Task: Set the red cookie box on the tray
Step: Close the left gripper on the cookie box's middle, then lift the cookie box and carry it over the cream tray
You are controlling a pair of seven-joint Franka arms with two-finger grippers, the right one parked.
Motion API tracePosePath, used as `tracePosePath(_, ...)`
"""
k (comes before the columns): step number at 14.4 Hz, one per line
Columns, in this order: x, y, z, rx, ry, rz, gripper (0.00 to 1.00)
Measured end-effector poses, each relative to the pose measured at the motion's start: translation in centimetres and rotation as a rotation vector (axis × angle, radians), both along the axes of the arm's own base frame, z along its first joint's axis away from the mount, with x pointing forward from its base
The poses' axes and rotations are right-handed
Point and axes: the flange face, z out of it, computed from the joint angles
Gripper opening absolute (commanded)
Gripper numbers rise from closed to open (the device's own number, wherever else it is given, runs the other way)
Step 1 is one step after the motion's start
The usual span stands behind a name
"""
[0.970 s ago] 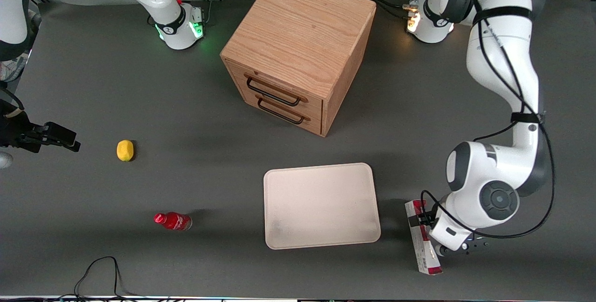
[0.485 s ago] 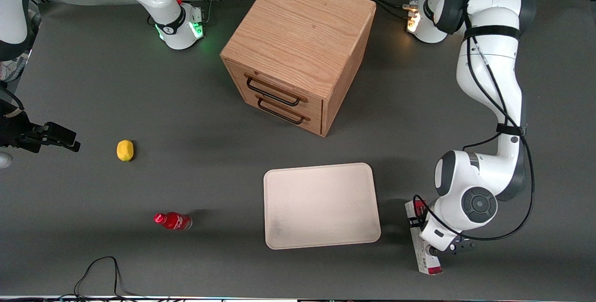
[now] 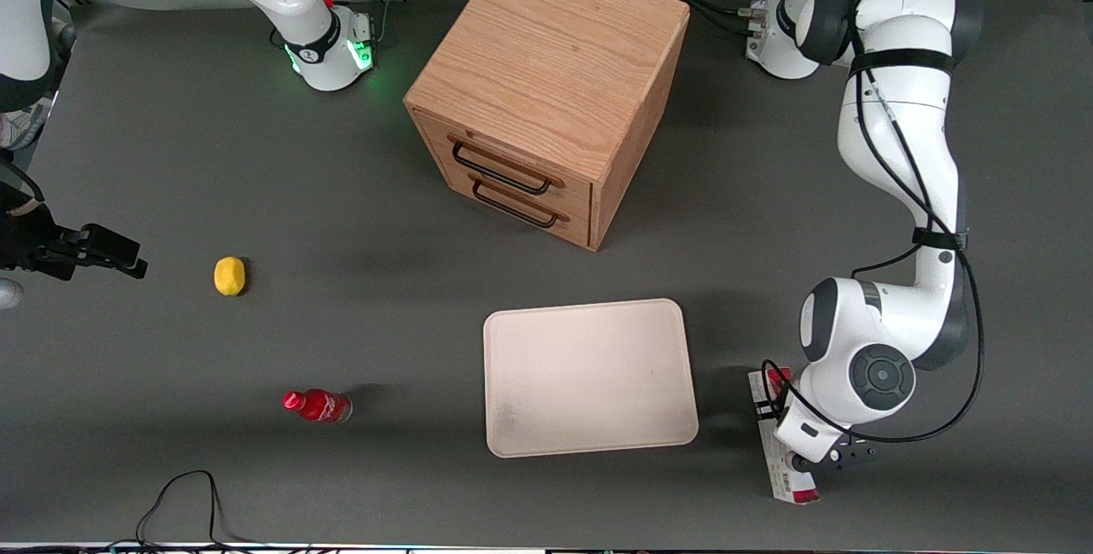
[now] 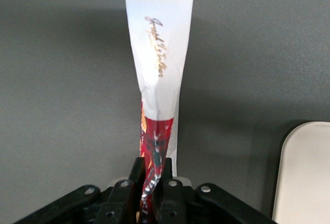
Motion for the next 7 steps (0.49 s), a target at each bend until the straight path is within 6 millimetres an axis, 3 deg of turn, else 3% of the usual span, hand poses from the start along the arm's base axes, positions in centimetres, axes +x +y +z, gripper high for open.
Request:
tracePosePath(3,0.5,0.2,3.6,0.003,-0.025,-0.031,0.0)
tracePosePath(7,-0.6,1.0,12.7,0.013,-0.003,-0.113,0.0)
